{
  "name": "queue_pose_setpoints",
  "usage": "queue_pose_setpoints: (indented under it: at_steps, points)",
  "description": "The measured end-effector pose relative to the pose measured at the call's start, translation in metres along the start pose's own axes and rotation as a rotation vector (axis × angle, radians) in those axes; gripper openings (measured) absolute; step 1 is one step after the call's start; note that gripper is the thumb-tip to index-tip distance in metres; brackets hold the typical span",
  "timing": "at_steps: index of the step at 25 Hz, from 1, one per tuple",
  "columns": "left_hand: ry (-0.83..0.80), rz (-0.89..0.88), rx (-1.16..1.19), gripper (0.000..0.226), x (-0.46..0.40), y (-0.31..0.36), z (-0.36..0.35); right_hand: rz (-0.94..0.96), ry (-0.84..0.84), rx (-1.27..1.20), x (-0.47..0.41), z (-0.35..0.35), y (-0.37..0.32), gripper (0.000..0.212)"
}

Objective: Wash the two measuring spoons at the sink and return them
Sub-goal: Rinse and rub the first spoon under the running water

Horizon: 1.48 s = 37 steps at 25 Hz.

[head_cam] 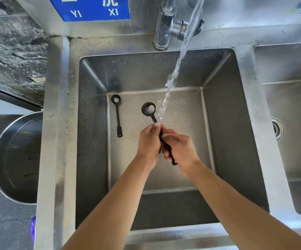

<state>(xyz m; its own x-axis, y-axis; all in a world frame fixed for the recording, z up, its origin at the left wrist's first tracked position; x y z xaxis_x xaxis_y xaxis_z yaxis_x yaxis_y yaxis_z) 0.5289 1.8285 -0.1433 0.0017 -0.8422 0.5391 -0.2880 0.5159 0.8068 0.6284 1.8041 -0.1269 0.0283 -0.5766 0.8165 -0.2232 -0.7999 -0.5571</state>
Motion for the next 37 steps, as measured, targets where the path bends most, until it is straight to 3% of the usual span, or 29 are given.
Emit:
queue_pose_setpoints:
  at_steps: [3,6,8,13,16,18,22,29,31,34,37]
  points:
    - [0.06,-0.012,-0.003,0.06,0.005,0.0,0.0,-0.008,-0.032,0.029,0.012,0.002,0.007,0.025]
    - [0.136,-0.023,-0.036,0.065,0.005,0.002,0.002,0.006,-0.038,0.061,0.021,-0.001,0.011,0.022]
    - [0.093,-0.023,-0.03,0.063,0.005,0.001,-0.001,0.013,-0.001,0.064,0.023,-0.001,0.011,0.024]
    - [-0.029,0.032,0.175,0.032,0.005,-0.001,-0.004,-0.01,0.018,0.015,0.029,0.004,0.013,0.035]
    - [0.01,0.088,0.272,0.046,0.005,0.0,0.0,-0.003,0.018,0.05,0.036,0.011,0.014,0.031]
    - [0.068,0.035,0.286,0.046,0.002,0.003,0.005,-0.007,0.015,0.074,0.04,0.017,0.014,0.027]
    - [0.122,-0.077,0.071,0.019,-0.006,0.009,0.013,-0.005,0.021,0.137,0.049,0.026,0.014,0.022]
    - [0.11,-0.11,-0.189,0.017,-0.014,0.006,0.021,0.005,0.071,0.166,0.052,0.037,0.012,0.02]
    - [0.083,-0.05,-0.089,0.016,-0.012,0.001,0.015,-0.012,0.072,0.15,0.053,0.037,0.016,0.02]
    - [0.045,0.069,0.285,0.026,-0.008,-0.001,0.005,-0.042,0.046,0.125,0.055,0.035,0.023,0.02]
    - [0.029,0.018,0.378,0.027,-0.012,0.006,0.002,-0.06,0.009,0.084,0.054,0.033,0.024,0.02]
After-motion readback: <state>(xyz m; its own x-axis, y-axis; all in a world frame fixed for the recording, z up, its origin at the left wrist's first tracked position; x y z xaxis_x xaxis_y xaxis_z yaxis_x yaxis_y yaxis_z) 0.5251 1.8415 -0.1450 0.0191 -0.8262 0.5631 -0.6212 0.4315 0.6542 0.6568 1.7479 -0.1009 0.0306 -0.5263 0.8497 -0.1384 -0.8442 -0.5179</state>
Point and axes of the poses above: each hand's wrist, its own x-axis away from the middle knuckle, its own z-axis out of the back of the hand, y = z × x, the point moved 5 cm from there along -x, towards the middle knuckle, and after that the axes turned 14 degrees about -z, right-handed, at the moved point
